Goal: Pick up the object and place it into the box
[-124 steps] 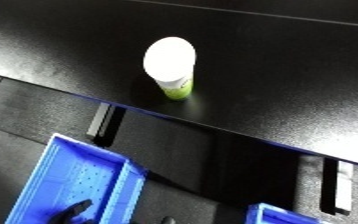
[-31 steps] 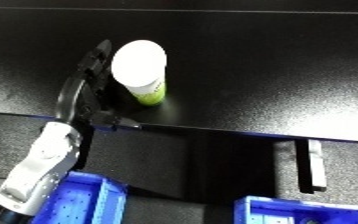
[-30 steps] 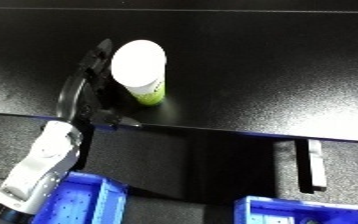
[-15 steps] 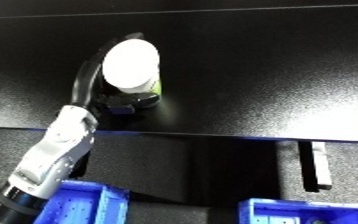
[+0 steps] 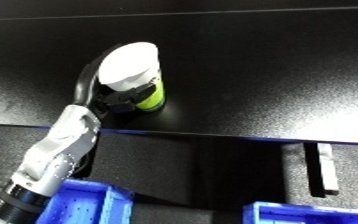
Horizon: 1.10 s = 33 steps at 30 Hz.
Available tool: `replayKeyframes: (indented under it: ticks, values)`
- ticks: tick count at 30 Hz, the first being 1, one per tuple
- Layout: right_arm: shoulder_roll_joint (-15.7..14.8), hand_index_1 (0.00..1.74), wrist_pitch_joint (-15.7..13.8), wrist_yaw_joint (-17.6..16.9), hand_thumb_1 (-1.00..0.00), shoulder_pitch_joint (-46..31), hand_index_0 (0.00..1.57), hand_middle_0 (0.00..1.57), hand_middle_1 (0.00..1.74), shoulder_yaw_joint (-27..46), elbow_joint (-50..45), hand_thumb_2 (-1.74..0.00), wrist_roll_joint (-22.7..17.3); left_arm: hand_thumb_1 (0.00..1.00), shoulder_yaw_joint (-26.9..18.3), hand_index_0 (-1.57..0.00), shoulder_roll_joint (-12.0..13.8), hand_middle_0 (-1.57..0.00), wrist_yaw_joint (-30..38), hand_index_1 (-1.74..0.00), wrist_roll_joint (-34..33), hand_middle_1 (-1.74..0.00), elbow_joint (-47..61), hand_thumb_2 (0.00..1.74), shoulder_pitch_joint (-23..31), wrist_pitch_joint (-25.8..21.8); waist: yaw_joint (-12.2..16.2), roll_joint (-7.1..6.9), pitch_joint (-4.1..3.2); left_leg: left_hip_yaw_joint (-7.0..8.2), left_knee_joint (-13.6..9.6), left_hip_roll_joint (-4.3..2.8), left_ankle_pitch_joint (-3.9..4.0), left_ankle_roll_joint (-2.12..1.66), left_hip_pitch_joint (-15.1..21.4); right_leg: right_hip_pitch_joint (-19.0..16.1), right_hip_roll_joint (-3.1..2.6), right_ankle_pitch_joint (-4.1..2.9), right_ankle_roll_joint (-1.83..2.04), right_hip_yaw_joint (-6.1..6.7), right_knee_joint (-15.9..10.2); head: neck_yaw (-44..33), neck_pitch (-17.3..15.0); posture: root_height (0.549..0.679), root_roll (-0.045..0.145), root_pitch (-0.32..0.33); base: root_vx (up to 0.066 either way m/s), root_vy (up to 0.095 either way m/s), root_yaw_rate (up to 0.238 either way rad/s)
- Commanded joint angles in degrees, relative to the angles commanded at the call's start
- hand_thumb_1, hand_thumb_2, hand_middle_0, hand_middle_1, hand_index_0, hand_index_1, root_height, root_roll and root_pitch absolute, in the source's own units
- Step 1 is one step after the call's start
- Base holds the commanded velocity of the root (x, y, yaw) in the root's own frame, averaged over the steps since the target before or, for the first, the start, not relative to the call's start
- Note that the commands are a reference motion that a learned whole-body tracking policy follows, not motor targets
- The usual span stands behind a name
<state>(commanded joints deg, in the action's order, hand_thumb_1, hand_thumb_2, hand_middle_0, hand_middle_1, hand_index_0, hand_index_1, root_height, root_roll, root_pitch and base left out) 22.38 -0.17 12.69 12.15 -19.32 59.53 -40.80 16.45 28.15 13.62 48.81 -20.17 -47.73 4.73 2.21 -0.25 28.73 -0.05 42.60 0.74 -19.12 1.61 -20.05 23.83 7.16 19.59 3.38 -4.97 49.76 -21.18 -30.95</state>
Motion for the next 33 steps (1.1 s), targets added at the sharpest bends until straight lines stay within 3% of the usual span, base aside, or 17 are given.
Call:
replayKeyframes:
  ticks: [6, 15, 21, 26, 33]
  values:
    - [-0.4, 0.0, -1.2, -0.9, 0.0, -2.8, 0.0, 0.0, 0.0, 1.3, -1.3, 0.0, -0.7, 0.8, -5.5, -1.26, 0.7, -1.26, 0.7, -1.39, -1.2, -1.39, 10.0, 1.39, 7.8, -8.2, -2.2, 0.36, 0.09, -1.36, -0.8, 0.9, 0.17, -0.09, 0.5, -1.1, 0.8, 0.38, -0.22, -1.4, -0.4, 1.5, 0.2, 0.626, 0.034, -0.08, -0.015, -0.03, 0.135]
    - [-1.7, 0.0, -3.6, -0.7, 0.0, -6.6, 0.0, 0.0, 0.0, 4.5, -0.8, 0.0, -1.7, 0.8, -18.3, -1.26, 0.0, -1.26, 4.1, -1.39, -7.5, -1.39, 18.6, 1.39, 23.2, -19.7, -6.3, 1.14, 0.06, -3.54, -2.2, 2.7, 1.01, -0.47, 0.8, -2.4, 1.71, 1.73, -1.17, -3.64, 0.2, 3.4, 0.4, 0.627, 0.05, -0.079, -0.025, -0.028, 0.176]
    - [-1.6, 0.0, -4.0, -0.2, 0.0, -7.6, 0.0, 0.0, 0.0, 5.4, -0.2, 0.0, -2.5, 0.8, -24.3, -1.26, 0.2, -1.26, 9.5, -1.39, -9.5, -1.39, 16.9, 1.39, 29.7, -24.7, -8.1, 1.4, -0.24, -4.39, -2.8, 3.33, 1.63, -0.79, 1.1, -3.5, 1.95, 2.7, -1.83, -4.76, 0.2, -0.5, -0.5, 0.628, 0.06, -0.08, -0.022, -0.013, 0.134]
    - [-1.3, 0.0, -4.0, -1.7, 0.0, -7.5, 0.0, 0.0, 0.0, 5.3, 0.4, 0.0, -1.1, 0.8, -28.6, -1.26, 0.3, -1.26, 13.4, -1.39, -4.3, -1.39, 10.3, 1.39, 32.7, -28.8, -9.1, 1.51, -0.66, -4.8, -2.7, 3.36, 1.96, -0.92, 1.3, -4.4, 2.09, 3.69, -2.27, -5.55, 0.6, -6.5, -0.7, 0.628, 0.065, -0.085, -0.006, -0.008, 0.108]
    - [-0.6, 0.0, -2.6, -3.7, 0.0, -6.7, 0.0, 0.0, 0.0, 4.6, 0.2, 0.0, -0.5, 0.8, -31.9, -1.26, -1.1, -1.26, 11.1, -1.39, 8.0, -1.39, -2.0, 1.39, 34.9, -35.2, -9.5, 0.87, -0.76, -5.14, -2.1, 3.23, 2.16, -0.66, 0.8, -5.6, 1.72, 4.8, -2.7, -5.98, 0.9, -18.2, -6.4, 0.627, 0.065, -0.091, -0.001, 0.01, 0.038]
